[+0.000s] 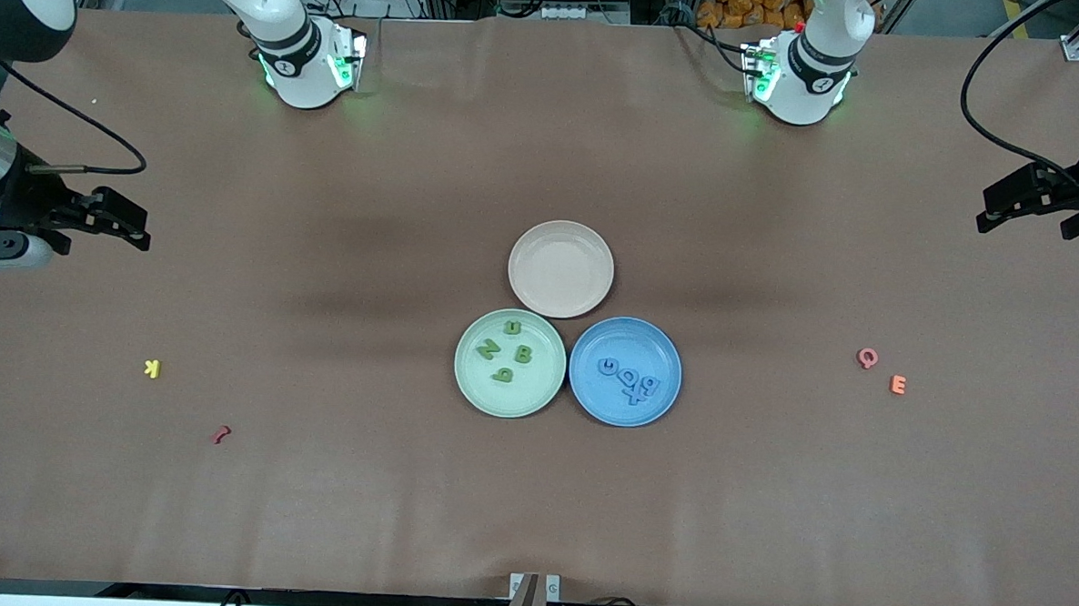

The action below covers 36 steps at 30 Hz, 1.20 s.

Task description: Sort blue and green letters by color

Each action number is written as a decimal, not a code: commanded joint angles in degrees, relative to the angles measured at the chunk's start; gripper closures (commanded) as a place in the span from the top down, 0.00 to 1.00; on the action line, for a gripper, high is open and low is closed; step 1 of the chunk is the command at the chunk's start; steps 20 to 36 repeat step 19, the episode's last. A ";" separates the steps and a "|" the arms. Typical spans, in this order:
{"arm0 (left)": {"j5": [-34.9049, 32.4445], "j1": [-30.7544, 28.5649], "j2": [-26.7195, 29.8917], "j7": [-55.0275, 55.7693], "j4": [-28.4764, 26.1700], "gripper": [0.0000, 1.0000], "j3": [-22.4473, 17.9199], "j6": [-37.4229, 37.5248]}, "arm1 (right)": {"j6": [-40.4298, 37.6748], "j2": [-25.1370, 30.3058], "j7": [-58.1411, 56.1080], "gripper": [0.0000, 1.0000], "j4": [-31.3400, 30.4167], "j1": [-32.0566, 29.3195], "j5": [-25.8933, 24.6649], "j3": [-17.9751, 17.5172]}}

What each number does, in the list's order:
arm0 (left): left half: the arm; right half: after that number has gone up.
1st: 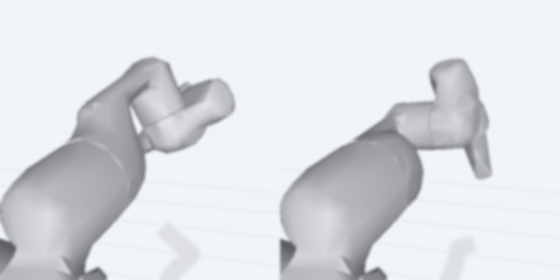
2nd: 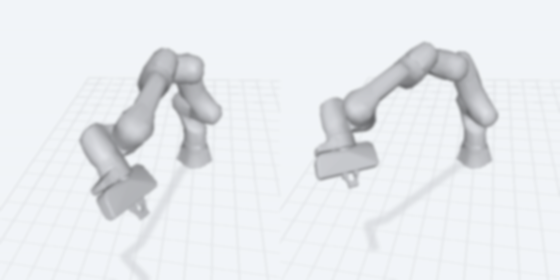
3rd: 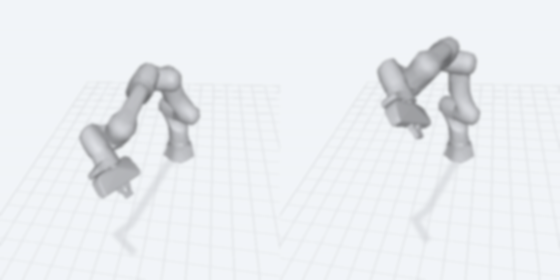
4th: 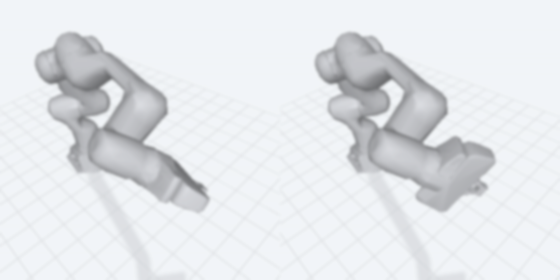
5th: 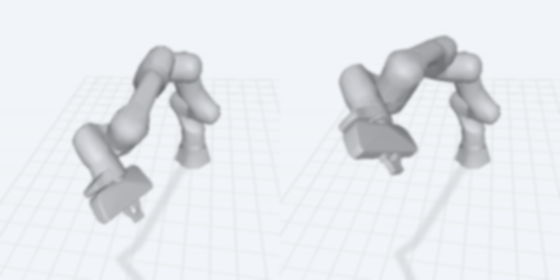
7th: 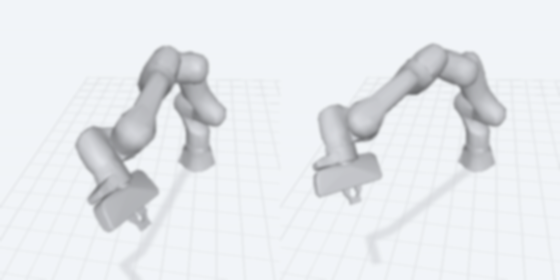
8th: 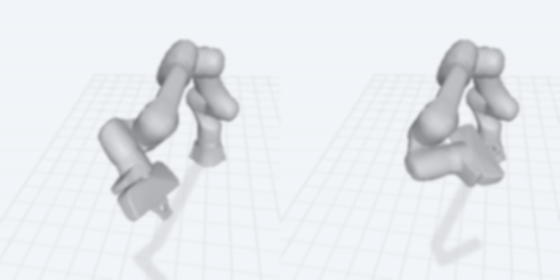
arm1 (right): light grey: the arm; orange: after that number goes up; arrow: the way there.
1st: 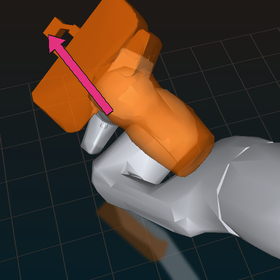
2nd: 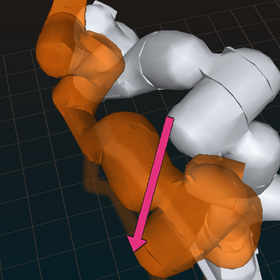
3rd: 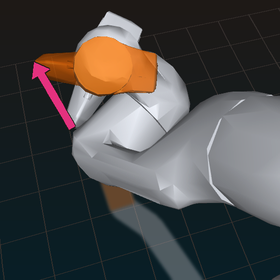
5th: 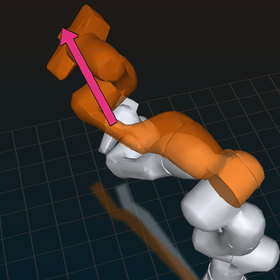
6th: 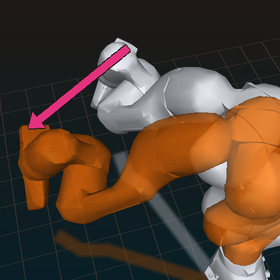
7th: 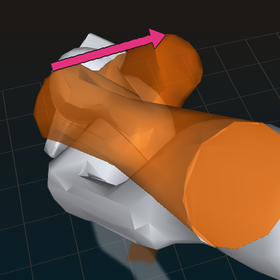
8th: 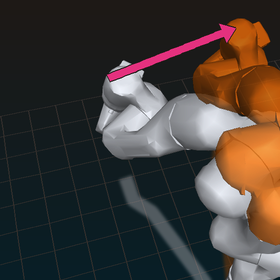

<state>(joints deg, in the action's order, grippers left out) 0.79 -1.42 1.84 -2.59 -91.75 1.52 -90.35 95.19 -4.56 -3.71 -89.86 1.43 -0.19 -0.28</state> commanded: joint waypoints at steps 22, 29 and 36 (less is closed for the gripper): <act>-1.14 -0.07 -1.14 1.01 1.40 1.00 0.33 0.70 | 1.31 0.87 -1.56 1.00 -1.55 0.07 1.34 0.02; -1.14 -0.07 -1.14 1.01 1.40 1.00 0.33 0.70 | 1.31 0.87 -1.56 1.00 -1.55 0.07 1.34 0.02; -1.14 -0.07 -1.14 1.01 1.40 1.00 0.33 0.70 | 1.31 0.87 -1.56 1.00 -1.55 0.07 1.34 0.02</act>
